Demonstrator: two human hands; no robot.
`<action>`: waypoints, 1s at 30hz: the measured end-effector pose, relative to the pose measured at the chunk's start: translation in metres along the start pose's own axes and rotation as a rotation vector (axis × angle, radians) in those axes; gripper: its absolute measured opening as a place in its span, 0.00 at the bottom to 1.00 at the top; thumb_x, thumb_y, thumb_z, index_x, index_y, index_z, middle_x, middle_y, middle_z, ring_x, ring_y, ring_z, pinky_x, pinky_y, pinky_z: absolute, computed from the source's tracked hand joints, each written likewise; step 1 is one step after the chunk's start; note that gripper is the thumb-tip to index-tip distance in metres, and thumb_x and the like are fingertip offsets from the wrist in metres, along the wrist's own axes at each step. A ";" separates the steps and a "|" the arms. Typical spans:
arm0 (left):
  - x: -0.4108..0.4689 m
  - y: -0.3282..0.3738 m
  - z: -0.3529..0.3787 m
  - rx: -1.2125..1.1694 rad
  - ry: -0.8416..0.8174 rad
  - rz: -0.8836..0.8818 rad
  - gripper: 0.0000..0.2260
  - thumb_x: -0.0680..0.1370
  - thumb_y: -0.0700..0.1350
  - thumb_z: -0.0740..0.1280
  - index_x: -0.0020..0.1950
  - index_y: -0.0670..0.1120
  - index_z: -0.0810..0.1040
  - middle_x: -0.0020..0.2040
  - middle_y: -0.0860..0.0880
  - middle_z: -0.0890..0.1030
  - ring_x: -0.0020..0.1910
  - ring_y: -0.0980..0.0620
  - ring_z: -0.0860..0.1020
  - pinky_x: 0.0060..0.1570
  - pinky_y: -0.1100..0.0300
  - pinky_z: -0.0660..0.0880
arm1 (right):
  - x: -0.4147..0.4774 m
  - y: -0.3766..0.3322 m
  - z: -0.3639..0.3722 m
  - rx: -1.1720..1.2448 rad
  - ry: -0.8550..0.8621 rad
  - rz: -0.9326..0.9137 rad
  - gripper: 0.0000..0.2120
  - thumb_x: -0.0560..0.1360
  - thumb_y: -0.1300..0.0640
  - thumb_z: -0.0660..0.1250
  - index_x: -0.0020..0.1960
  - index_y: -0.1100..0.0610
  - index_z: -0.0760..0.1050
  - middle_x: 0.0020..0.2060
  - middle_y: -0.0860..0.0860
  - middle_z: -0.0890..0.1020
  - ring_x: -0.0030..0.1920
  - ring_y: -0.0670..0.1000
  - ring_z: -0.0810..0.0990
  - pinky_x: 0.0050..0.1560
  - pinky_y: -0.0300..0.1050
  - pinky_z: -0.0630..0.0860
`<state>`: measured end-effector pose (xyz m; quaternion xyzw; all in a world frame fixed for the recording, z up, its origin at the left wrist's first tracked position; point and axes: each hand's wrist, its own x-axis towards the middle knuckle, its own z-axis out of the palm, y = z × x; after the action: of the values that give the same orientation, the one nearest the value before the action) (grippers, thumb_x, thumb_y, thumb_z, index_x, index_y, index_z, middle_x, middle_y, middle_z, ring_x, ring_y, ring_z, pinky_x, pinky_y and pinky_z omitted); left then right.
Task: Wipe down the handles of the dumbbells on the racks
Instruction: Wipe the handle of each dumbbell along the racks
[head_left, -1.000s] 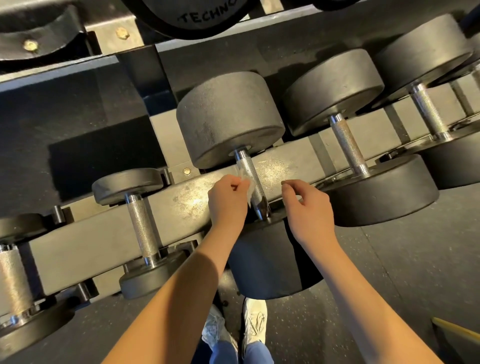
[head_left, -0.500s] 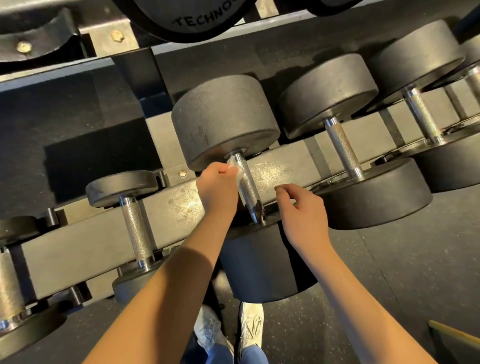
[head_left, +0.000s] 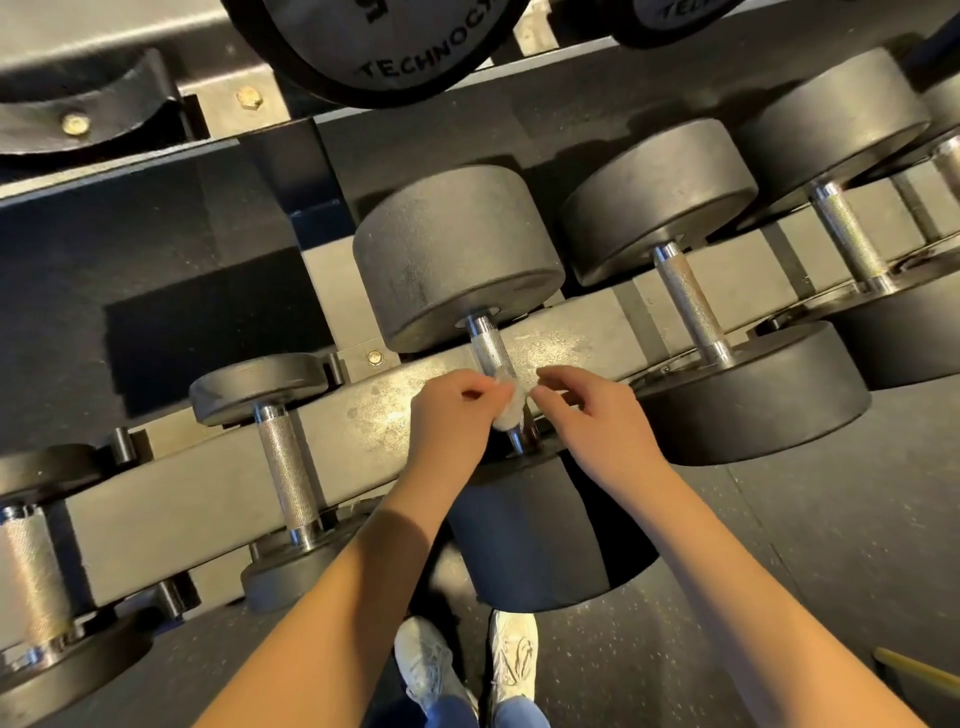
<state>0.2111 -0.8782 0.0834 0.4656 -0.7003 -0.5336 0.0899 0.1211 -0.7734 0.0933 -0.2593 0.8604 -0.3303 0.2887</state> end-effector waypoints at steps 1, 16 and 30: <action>0.001 0.004 0.000 -0.040 -0.002 0.014 0.09 0.76 0.46 0.69 0.36 0.49 0.81 0.35 0.53 0.80 0.36 0.56 0.77 0.41 0.67 0.73 | 0.005 -0.003 -0.001 0.033 -0.048 -0.007 0.16 0.77 0.49 0.65 0.64 0.52 0.76 0.51 0.44 0.81 0.50 0.43 0.79 0.53 0.41 0.73; 0.024 0.028 -0.033 0.398 0.321 0.477 0.17 0.80 0.38 0.60 0.69 0.42 0.72 0.66 0.46 0.71 0.68 0.49 0.66 0.66 0.59 0.63 | 0.069 -0.022 0.020 -0.028 0.111 -0.089 0.06 0.71 0.67 0.66 0.38 0.66 0.80 0.35 0.58 0.82 0.40 0.58 0.78 0.38 0.40 0.69; 0.025 0.026 -0.040 0.513 0.283 0.509 0.18 0.80 0.39 0.62 0.71 0.45 0.71 0.67 0.47 0.72 0.70 0.48 0.66 0.61 0.63 0.62 | 0.077 -0.026 0.027 -0.035 0.098 -0.081 0.05 0.75 0.62 0.67 0.50 0.60 0.80 0.40 0.49 0.78 0.40 0.44 0.73 0.38 0.29 0.68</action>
<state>0.2081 -0.9231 0.1120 0.3533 -0.8849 -0.2321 0.1957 0.0924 -0.8505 0.0705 -0.2823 0.8681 -0.3387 0.2279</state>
